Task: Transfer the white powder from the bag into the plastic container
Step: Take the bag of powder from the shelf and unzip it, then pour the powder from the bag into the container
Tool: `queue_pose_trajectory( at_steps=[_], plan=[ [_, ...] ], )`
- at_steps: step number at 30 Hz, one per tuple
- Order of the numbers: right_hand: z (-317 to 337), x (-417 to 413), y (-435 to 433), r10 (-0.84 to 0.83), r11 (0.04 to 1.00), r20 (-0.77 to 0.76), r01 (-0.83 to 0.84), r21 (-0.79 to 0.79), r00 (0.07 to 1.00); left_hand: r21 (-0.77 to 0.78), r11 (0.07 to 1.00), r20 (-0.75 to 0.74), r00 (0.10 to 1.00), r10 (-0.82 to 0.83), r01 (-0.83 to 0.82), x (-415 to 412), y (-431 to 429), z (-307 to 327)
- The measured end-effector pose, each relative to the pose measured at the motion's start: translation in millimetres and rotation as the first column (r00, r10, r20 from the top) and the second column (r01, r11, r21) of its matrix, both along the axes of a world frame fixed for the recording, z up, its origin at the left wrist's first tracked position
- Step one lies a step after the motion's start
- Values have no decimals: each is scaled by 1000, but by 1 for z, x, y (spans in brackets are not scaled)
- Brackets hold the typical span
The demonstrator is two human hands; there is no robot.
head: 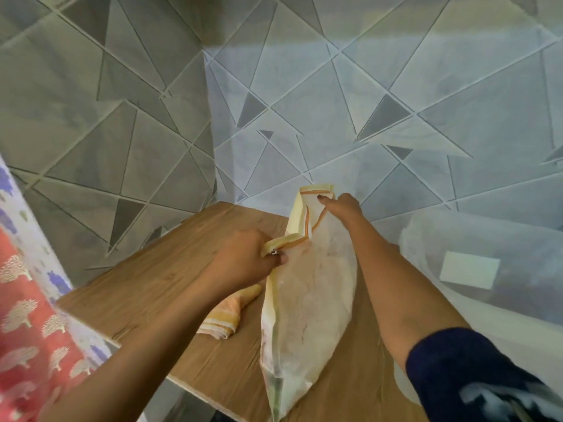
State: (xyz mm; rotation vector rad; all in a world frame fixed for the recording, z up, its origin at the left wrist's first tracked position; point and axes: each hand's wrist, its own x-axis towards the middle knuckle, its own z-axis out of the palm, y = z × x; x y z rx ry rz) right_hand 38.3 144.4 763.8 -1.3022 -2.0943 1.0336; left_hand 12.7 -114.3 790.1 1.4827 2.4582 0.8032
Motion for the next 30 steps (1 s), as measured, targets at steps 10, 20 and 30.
queue_pose_trajectory(
  at_steps=[10, 20, 30],
  plan=[
    [20, -13, 25, -197, 962, 61, 181, 205, 978, 311, 927, -39, 972, 232, -209, 8, 13, -5],
    [98, 23, 46, -245, 931, -132, 271, 242, 960, 656, 664, -22, 870, 493, -360, -31, 35, 75],
    [209, 89, 58, -346, 857, -459, 475, 202, 818, 940, 203, 201, 925, 324, -275, -76, 88, 223]
  ],
)
